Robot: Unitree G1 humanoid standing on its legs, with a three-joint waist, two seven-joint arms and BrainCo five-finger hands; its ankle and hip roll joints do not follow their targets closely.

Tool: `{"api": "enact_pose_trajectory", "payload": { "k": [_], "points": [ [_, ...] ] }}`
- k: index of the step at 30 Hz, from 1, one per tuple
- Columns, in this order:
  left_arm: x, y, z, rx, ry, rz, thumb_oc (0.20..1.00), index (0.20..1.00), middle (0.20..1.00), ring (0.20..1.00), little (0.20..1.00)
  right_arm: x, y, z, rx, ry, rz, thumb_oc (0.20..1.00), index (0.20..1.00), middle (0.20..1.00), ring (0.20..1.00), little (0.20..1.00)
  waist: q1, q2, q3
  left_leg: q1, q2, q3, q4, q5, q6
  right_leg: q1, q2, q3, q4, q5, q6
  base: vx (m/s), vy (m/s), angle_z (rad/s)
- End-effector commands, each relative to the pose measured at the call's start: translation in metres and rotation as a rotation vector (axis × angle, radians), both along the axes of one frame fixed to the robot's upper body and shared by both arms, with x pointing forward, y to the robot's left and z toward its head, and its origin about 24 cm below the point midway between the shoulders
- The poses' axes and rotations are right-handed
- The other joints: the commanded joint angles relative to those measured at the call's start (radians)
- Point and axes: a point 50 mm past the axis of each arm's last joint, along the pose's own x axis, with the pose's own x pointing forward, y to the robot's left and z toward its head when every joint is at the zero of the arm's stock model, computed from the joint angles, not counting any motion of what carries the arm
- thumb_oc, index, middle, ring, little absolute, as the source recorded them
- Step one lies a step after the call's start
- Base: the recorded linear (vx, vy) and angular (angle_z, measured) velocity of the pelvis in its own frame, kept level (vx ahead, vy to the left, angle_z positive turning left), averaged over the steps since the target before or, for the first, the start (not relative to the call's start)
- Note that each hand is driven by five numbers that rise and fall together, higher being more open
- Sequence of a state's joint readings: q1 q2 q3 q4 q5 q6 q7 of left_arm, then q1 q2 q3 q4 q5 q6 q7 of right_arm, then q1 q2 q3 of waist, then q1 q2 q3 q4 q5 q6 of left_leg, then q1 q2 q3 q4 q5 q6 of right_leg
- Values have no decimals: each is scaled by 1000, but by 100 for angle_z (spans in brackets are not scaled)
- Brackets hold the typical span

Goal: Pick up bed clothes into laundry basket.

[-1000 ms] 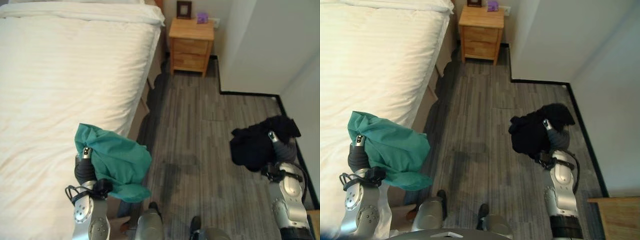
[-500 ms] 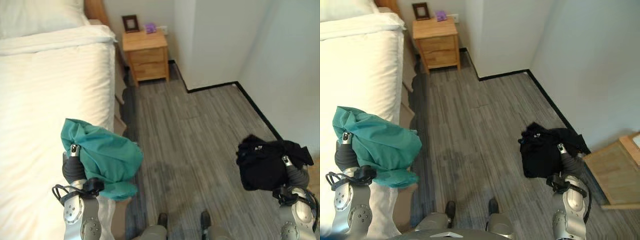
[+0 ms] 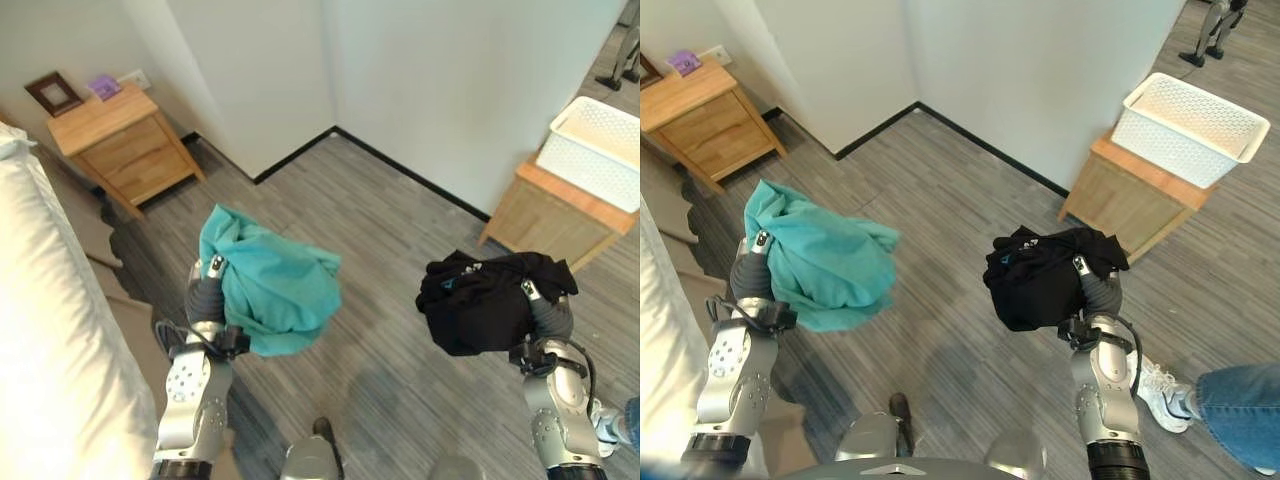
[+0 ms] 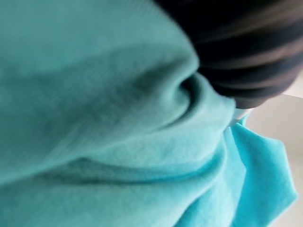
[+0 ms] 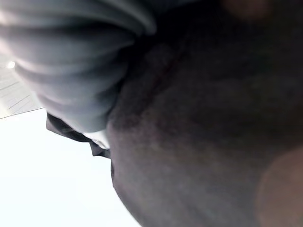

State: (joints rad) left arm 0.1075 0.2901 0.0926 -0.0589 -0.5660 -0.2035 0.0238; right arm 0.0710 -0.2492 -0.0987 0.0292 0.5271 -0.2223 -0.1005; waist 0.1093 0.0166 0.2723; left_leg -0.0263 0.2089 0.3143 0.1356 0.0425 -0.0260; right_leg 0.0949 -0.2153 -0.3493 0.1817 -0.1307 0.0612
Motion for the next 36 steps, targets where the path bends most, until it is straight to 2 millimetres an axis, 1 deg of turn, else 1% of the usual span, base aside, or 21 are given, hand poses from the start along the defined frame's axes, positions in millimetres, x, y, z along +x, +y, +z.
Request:
{"api": "enact_pose_trajectory", "payload": {
  "k": [1,3,4,5,6,7,8,9,10,12,13,18,23,26,28,29,31,33,34,35,36],
  "points": [
    [-9,8,24,56,-120,2,200,200,200,200,200,-5,-7,30,-44,-155,0,200,200,200,200,200,5,-70,-70,-137,-23,-69,-47,107,-78,43,50,23,-162,38,77,-88,-270,-7],
    [-7,1,17,-23,-105,-19,200,200,200,200,200,-9,-13,29,-58,-144,-1,200,200,200,200,200,-2,-72,-50,-140,-35,-137,-42,108,-94,52,62,23,-176,43,69,-138,-214,-19],
    [-6,-4,15,-12,-95,-42,200,200,200,200,200,-8,-17,30,-90,-136,-4,200,200,200,200,200,7,-79,-36,-136,-74,-250,-5,76,-99,39,63,44,-161,45,62,-157,-181,-10],
    [-5,-6,15,-3,-98,-57,200,200,200,200,200,-8,-21,31,-100,-131,-14,200,200,200,200,200,-2,-78,-31,-135,-88,-284,6,57,-96,31,64,44,-153,51,61,-160,-193,-10],
    [-4,-9,15,3,-94,-77,200,200,200,200,200,-10,-26,28,-93,-119,-34,200,200,200,200,200,-14,-83,-28,-124,-104,-288,29,21,-85,31,62,49,-151,55,59,-137,-133,-22],
    [-3,-12,15,-6,-93,-95,200,200,200,200,200,-13,-30,26,-77,-115,-53,200,200,200,200,200,-36,-89,-32,-118,-107,-253,54,-4,-69,27,58,43,-145,56,53,-95,-89,-20],
    [-3,-12,14,-6,-92,-95,200,200,200,200,200,-13,-30,26,-77,-115,-53,200,200,200,200,200,-35,-88,-32,-120,-107,-253,60,-9,-68,27,58,44,-144,54,54,-71,-45,-5],
    [-2,-14,13,-10,-83,-114,200,200,200,200,200,-15,-31,24,-69,-107,-57,200,200,200,200,200,-48,-90,-47,-104,-131,-225,75,-52,-45,14,62,53,-128,44,43,-8,24,12],
    [-1,-15,12,-7,-77,-123,200,200,200,200,200,-16,-30,23,-70,-106,-58,200,200,200,200,200,-67,-76,-64,-74,-146,-205,38,-54,-30,3,78,53,-122,44,41,1,51,7],
    [-1,-15,11,9,-67,-119,200,200,200,200,200,-13,-25,23,-67,-111,-44,200,200,200,200,200,-70,-68,-79,-44,-165,-222,-19,-49,-20,-11,88,72,-113,45,43,35,76,-11],
    [-1,-15,11,9,-67,-119,200,200,200,200,200,-13,-25,23,-67,-111,-44,200,200,200,200,200,-70,-68,-79,-43,-165,-222,-20,-49,-20,-11,88,72,-113,44,43,34,88,-43],
    [-6,-1,19,60,-84,-66,200,200,200,200,200,-10,-3,10,30,-88,38,200,200,200,200,200,-69,-78,-92,-3,-184,-241,-73,-61,3,-31,85,106,-95,52,52,29,59,-24],
    [-17,10,14,111,-45,-15,200,200,200,200,200,-7,-2,13,43,-104,48,200,200,200,200,200,-62,-81,-108,24,-191,-222,-87,-74,19,-35,76,130,-85,54,61,48,66,-6],
    [-18,10,12,95,-38,-6,200,200,200,200,200,-6,-1,14,51,-112,42,200,200,200,200,200,-62,-79,-117,41,-197,-211,-101,-80,25,-41,67,133,-72,57,70,47,65,-15],
    [-16,11,13,105,-37,-8,200,200,200,200,200,-3,1,14,48,-110,51,200,200,200,200,200,-56,-70,-111,51,-196,-206,-103,-88,38,-91,49,134,29,67,85,-5,80,-11],
    [-16,12,13,114,-39,-6,200,200,200,200,200,0,4,17,42,-122,66,200,200,200,200,200,-51,-69,-97,56,-197,-190,-100,-96,47,-140,31,140,105,96,108,-36,70,-10],
    [-14,12,13,121,-35,-7,200,200,200,200,200,3,10,19,50,-131,85,200,200,200,200,200,-52,-53,-68,63,-183,-186,-90,-98,56,-179,38,162,240,123,142,-34,32,-26],
    [-11,10,13,126,-35,-18,200,200,200,200,200,3,12,19,57,-138,95,200,200,200,200,200,-64,-45,-52,67,-179,-209,-81,-98,54,-209,47,214,280,126,138,28,-56,-19],
    [-9,11,14,134,-34,-24,200,200,200,200,200,2,13,19,58,-139,97,200,200,200,200,200,-66,-41,-52,66,-174,-219,-76,-100,48,-210,23,225,252,133,135,50,-81,12],
    [-9,11,14,135,-34,-25,200,200,200,200,200,2,13,19,59,-139,96,200,200,200,200,200,-67,-41,-51,67,-174,-221,-75,-101,48,-207,23,223,251,133,135,87,-186,10],
    [-8,9,16,130,-43,-40,200,200,200,200,200,0,14,17,70,-134,95,200,200,200,200,200,-60,-30,-56,63,-146,-228,-75,-102,29,-200,-61,217,195,157,125,97,-238,14]
  ]
}}
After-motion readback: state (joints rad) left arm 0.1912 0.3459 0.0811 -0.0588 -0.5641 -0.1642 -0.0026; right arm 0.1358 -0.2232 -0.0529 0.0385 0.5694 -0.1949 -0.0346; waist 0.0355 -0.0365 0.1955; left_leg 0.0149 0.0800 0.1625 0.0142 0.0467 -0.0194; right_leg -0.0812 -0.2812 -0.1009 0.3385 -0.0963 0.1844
